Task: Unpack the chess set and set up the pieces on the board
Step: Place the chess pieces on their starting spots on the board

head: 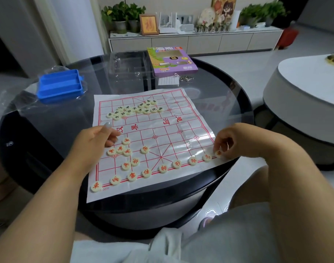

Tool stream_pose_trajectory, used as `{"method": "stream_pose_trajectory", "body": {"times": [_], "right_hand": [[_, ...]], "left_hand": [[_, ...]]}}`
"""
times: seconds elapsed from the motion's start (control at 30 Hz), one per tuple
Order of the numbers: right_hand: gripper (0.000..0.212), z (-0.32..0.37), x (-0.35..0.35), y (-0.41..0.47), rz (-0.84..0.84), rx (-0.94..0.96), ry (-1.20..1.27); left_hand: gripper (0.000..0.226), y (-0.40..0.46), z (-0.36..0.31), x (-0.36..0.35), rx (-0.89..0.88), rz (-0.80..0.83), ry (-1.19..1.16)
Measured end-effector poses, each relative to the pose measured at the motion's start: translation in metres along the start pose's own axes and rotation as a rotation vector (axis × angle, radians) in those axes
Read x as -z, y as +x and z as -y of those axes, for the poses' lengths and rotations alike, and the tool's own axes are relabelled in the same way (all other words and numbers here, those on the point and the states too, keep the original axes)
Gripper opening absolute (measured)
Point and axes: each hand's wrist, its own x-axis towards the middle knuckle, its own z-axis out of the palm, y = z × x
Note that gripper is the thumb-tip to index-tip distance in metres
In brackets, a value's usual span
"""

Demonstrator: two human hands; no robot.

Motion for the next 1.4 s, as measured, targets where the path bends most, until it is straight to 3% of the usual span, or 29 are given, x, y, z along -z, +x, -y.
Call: {"method": "stream_pose_trajectory", "body": {"times": [0.4,0.57,0.83,1.1,1.4], "right_hand": [[0.022,0.000,0.000,-0.001,-0.008,-0.009,0.025],[0.016,0.019,0.004,-0.001,-0.136,0.048,0.128],[0.013,0.079,-0.019,0.021,-0.232,0.177,0.187],[0.032,0.123,-0.045,0.047,-0.233,0.210,0.183],[0.034,0.130,-0.056,0.057,-0.241,0.158,0.125]], "left_hand": [[0.044,-0.001,0.000,0.001,0.011,0.010,-0.007],[0.039,-0.004,-0.001,0.004,0.031,0.029,-0.024],[0.008,-0.008,0.001,0.017,0.051,0.129,0.028],[0.026,-0.009,0.007,0.030,-0.054,0.193,0.181],[0.030,-0.003,0.011,0.031,-0.091,0.228,0.319]]}}
